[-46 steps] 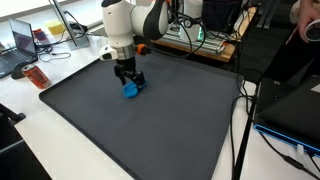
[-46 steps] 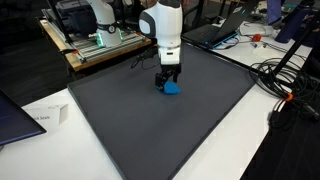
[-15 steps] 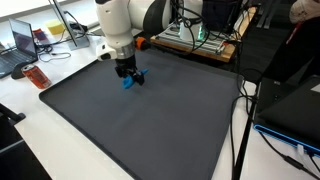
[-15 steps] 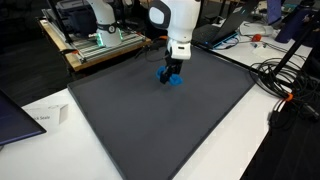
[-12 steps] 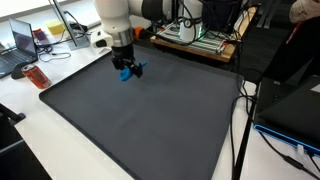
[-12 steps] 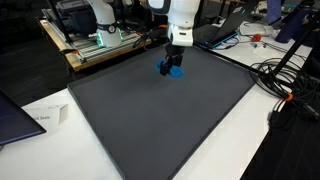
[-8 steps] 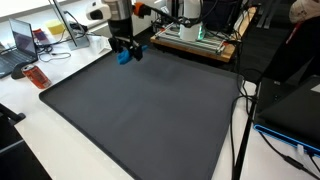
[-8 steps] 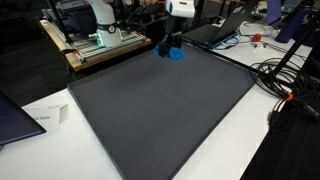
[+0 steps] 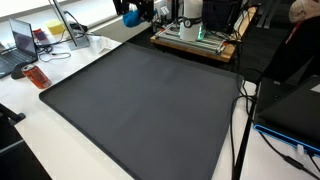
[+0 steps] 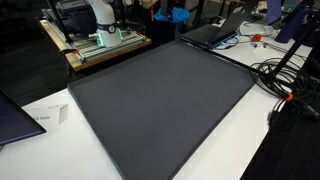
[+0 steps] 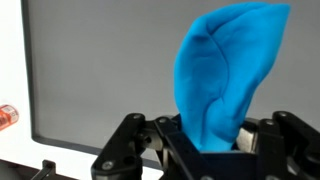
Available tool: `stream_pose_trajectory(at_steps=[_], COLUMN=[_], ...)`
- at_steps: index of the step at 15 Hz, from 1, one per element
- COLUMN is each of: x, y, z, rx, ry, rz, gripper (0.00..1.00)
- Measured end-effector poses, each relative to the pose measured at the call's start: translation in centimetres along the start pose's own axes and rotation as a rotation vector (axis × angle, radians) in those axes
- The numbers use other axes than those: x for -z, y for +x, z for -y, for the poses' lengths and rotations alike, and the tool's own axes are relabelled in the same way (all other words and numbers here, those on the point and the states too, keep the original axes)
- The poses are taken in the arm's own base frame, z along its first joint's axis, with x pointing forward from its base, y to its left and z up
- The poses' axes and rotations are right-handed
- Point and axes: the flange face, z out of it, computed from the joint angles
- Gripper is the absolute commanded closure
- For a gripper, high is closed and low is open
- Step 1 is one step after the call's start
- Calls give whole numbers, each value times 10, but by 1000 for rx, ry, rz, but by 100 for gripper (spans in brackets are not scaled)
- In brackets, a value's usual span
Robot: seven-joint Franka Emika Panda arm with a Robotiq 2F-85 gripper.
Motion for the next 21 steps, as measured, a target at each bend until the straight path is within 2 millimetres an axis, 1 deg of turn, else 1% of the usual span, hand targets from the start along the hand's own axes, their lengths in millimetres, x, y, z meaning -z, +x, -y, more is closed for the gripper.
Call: stream_pose_trajectory(at_steps=[3,6,7,8,10,13,15,17,18,19,21], x=[33,55,59,63,67,65,63,62,62,62,61], y=[-8,-9,-9,-8,-7,-3,0,2,4,5,7], z=[7,9,9,9,7,4,2,0,0,0,-1], rx=[9,8,7,5,-2,-14,-17,-19,-20,-21,-22], ry=[-19,-37,-43,-53,-77,-104,-108,-108,-108,-108,-108], rz=[-13,-13,-11,-9,8,39,57,71,75,79,89], gripper=[100,100,75,73,61,39,27,10,4,1,0])
